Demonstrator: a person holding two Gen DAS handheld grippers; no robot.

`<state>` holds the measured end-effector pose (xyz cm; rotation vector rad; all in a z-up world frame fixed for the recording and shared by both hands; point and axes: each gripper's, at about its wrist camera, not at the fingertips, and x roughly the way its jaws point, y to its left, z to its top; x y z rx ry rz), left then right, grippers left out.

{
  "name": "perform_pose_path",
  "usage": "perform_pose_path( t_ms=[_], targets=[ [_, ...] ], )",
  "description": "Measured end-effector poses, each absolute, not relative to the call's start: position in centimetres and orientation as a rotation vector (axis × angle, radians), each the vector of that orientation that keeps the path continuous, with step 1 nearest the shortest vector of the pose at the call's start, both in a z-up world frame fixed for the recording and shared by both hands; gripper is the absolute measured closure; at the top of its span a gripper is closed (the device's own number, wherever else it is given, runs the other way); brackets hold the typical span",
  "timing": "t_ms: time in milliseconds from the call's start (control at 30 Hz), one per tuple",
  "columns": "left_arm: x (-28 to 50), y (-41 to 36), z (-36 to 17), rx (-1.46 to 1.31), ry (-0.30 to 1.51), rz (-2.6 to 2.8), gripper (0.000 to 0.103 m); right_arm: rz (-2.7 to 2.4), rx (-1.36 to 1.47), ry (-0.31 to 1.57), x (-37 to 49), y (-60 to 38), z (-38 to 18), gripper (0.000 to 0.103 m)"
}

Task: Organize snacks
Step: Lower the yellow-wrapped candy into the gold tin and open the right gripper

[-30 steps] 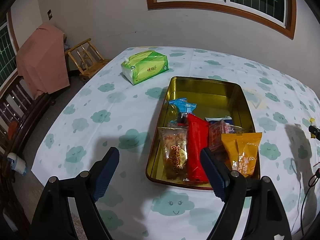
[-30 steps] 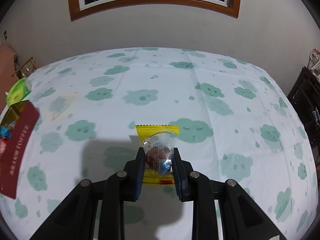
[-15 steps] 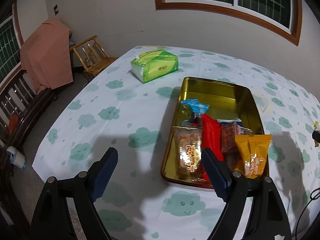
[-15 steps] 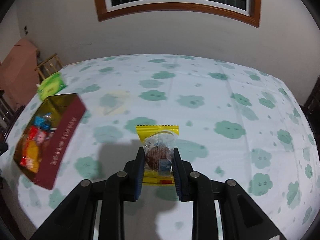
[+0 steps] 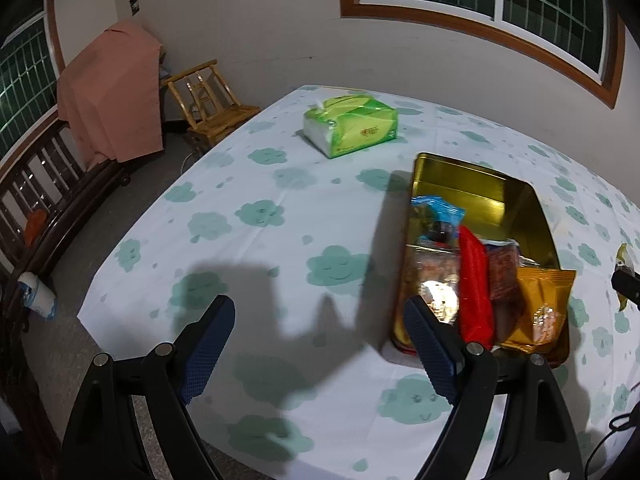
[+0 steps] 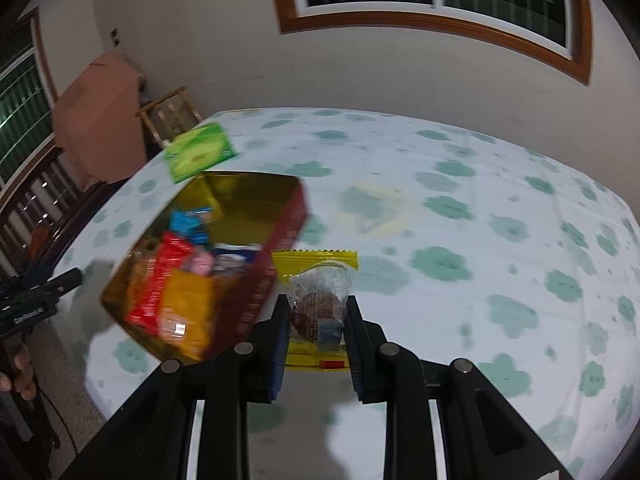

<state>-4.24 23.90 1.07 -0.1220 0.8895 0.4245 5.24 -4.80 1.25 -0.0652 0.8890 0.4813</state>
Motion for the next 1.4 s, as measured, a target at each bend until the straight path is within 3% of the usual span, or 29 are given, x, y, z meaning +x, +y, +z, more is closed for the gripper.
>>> perform_pose_path(
  t_ms=[533, 1400],
  targets=[
    [-6.0, 27.7, 0.7, -0.166, 0.899, 0.465, 0.019, 0.649, -0.142, 0.911, 2.7, 5.5, 1.1, 0.077],
    [-7.2, 29.6, -0.1, -0.22, 0.918, 0.478, 0.019, 0.549, -0.267, 0.93, 4.6, 10.8, -2.2, 0.077]
  ],
)
